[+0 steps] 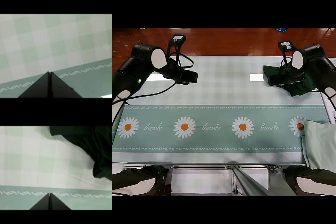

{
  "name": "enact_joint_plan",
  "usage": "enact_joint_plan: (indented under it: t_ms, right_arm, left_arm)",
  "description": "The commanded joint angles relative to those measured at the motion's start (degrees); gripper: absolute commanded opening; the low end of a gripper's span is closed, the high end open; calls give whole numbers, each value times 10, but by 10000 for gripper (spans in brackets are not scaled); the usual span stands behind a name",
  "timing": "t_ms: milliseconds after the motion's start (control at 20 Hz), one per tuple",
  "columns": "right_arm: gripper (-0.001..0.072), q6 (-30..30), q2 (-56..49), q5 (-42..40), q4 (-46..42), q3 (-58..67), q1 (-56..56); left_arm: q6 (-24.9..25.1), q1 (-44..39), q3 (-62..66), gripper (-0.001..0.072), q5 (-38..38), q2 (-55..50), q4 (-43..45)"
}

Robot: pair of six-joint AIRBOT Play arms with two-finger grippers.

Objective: Fold the shirts.

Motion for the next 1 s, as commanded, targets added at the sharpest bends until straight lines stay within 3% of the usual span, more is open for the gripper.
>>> enact_joint_plan:
  t_ms: [0, 600, 750, 800, 850, 900, 950]
  right_arm:
    - [27, 0, 0, 0, 0, 0, 0]
    - [27, 0, 0, -6, 0, 0, 0]
    - [34, 0, 0, -90, -18, 0, 0]
    - [160, 2, 0, -139, -49, 0, 0]
    - [430, 14, -1, -184, -91, 0, 0]
    - [416, 42, -2, -229, -144, 0, -6]
    - [416, 88, -3, -257, -191, 0, -19]
  left_arm:
    - [0, 0, 0, 22, 0, 0, 0]
    - [0, 0, 0, 22, 16, -1, 0]
    - [0, 0, 0, 22, 74, -5, 0]
    - [4, 1, 0, 25, 101, -9, 3]
    - [13, 3, 0, 50, 132, -16, 5]
    - [13, 5, 0, 56, 149, -21, 5]
    - [13, 6, 0, 136, 165, -26, 17]
